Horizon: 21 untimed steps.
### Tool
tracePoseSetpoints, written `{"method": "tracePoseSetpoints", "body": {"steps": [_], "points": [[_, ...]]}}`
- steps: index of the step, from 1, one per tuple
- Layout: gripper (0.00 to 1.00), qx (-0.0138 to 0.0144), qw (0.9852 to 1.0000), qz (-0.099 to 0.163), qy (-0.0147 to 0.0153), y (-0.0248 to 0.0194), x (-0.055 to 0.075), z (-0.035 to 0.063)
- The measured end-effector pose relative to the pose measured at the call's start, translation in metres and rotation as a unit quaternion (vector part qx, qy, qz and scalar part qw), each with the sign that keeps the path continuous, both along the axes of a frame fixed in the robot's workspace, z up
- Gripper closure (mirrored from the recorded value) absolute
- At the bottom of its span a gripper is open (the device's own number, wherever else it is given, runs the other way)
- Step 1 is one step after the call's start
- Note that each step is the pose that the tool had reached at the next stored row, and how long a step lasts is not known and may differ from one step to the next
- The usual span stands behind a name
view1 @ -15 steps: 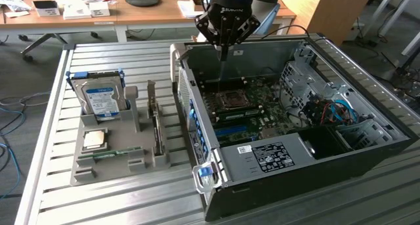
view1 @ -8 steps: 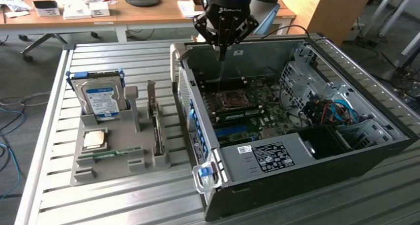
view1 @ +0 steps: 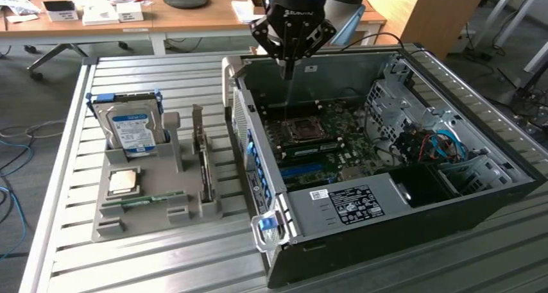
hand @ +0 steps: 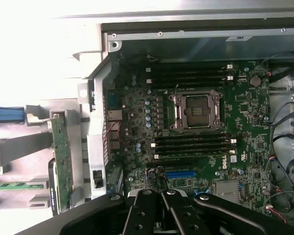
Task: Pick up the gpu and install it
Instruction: 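Reach for the gpu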
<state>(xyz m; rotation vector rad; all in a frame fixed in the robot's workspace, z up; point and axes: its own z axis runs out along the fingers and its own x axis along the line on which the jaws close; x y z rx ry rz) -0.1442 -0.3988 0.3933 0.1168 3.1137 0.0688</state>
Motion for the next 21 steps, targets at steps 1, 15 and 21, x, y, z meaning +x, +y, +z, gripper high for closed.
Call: {"method": "tracePoseSetpoints", "body": {"steps": [1,15,21], "points": [[0.89,0.0,1.0,0.0,0.0,0.0,-0.0002,0.0],[0.89,0.0,1.0,0.0,0.0,0.0,-0.0035,0.0],[0.89,0.0,1.0,0.0,0.0,0.0,-0.0066,0.0]]}}
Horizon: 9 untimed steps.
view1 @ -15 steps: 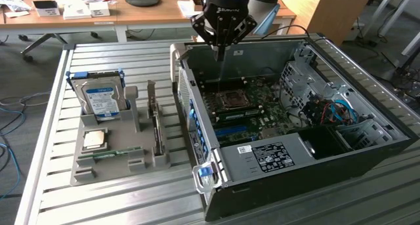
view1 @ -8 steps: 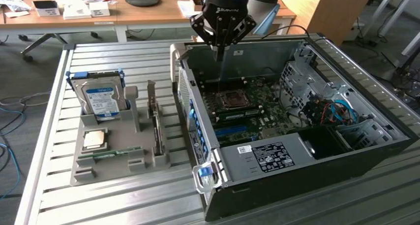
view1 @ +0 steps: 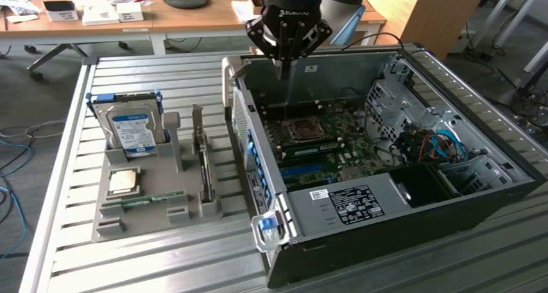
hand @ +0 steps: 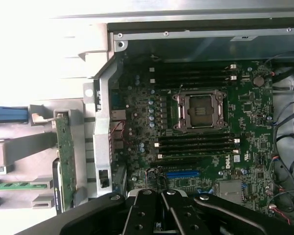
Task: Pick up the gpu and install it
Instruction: 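Reach for the gpu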
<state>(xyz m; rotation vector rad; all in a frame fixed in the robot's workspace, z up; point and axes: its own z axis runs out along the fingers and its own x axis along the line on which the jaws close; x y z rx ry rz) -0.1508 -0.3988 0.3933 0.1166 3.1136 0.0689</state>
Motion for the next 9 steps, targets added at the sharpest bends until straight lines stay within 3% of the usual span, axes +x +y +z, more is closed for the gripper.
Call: {"method": "tracePoseSetpoints", "body": {"steps": [9], "points": [[0.89,0.0,1.0,0.0,0.0,0.0,-0.0049,0.0]]}}
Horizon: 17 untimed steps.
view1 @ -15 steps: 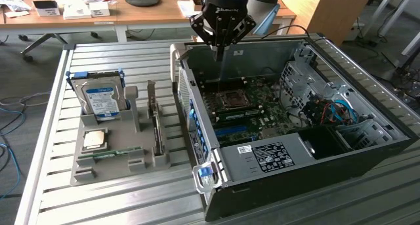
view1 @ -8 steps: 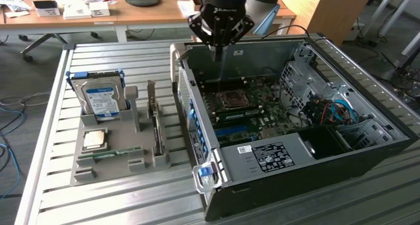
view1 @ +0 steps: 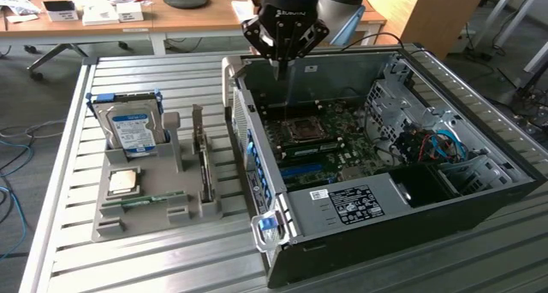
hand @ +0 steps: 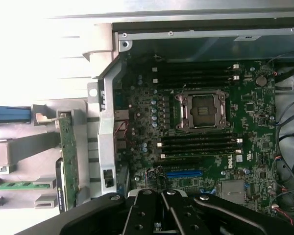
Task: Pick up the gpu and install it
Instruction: 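Reach for the gpu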
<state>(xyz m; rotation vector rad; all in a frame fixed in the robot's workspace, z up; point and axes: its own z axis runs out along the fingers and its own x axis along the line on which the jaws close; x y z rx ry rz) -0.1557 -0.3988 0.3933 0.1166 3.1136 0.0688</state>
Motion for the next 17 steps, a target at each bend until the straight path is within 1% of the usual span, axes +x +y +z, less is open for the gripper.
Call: {"method": "tracePoseSetpoints", "body": {"steps": [17], "points": [[0.89,0.0,1.0,0.0,0.0,0.0,-0.0085,0.0]]}}
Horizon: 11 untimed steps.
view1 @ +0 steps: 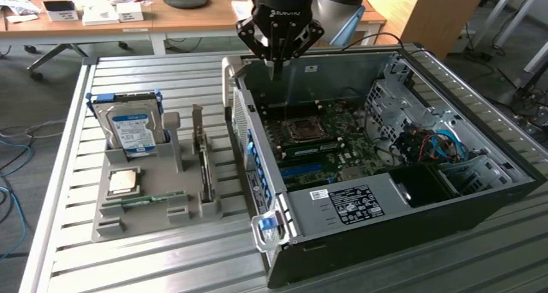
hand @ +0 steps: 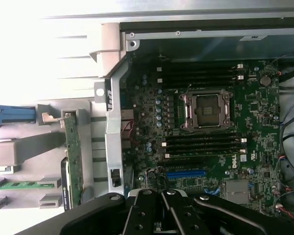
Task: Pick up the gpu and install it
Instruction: 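Reach for the gpu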
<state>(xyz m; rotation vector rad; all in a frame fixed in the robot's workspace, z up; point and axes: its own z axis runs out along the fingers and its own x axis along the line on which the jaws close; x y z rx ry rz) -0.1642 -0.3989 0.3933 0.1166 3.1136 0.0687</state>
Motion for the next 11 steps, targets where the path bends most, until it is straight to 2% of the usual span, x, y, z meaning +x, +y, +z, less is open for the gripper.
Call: {"method": "tracePoseSetpoints", "body": {"steps": [11], "points": [[0.89,0.0,1.0,0.0,0.0,0.0,-0.017,0.0]]}}
